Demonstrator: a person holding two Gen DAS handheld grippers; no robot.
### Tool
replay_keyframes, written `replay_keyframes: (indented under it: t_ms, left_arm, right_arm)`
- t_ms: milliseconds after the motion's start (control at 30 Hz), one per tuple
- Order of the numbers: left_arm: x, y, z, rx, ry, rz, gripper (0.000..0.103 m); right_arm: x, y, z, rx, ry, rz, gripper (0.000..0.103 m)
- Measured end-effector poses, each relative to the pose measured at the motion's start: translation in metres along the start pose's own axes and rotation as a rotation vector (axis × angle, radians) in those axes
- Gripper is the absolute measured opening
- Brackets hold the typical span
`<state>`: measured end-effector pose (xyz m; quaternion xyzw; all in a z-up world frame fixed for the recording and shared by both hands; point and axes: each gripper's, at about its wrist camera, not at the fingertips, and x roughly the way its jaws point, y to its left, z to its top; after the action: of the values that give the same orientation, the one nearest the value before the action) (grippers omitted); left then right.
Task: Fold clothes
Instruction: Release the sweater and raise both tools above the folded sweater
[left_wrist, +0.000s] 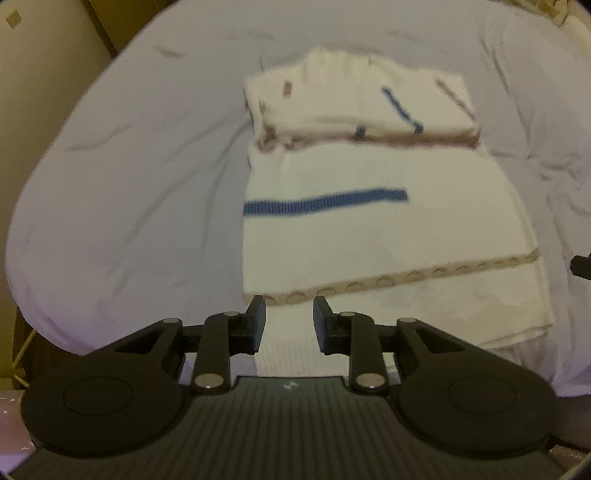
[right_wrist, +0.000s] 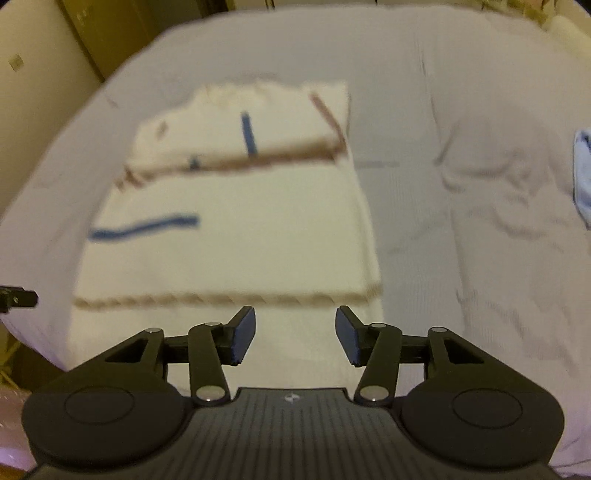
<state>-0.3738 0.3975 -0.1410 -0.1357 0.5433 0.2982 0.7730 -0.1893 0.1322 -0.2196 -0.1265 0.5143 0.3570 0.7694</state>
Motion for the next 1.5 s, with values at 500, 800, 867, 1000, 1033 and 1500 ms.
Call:
replay_keyframes:
  t_ms: [500, 800, 867, 1000, 1033, 1500]
  left_arm:
    - [-0.069, -0.058, -0.084, -0.088, -0.038, 0.023, 0.029]
    - [-0.105, -0.098, -0.135, -0.101, -0.061, 0.003, 0.030]
    - [-0.110, -0.102, -0.139, -0.103, -0.073, 0.004, 0.031]
    - [-0.119, -0.108, -0.144, -0.107, -0.093, 0.007, 0.032]
    - [-0.120, -0.109, -0.145, -0.107, -0.098, 0.008, 0.032]
    - [-0.078, -0.047, -0.148, -0.138, -0.080, -0.061, 0.034]
  right_arm:
    - [-0.093, -0.011, -0.044, -0.082, -0.088, 0.074, 0.056]
    - [-0.124, -0.041, -0.083, -0.109, -0.085, 0.086, 0.057]
    - [-0.130, -0.044, -0.084, -0.118, -0.098, 0.093, 0.057]
    - [-0.142, -0.050, -0.085, -0.130, -0.129, 0.106, 0.057]
    - [-0.144, -0.052, -0.085, -0.131, -0.136, 0.108, 0.057]
    - [-0.130, -0.075, -0.083, -0.054, -0.116, 0.117, 0.058]
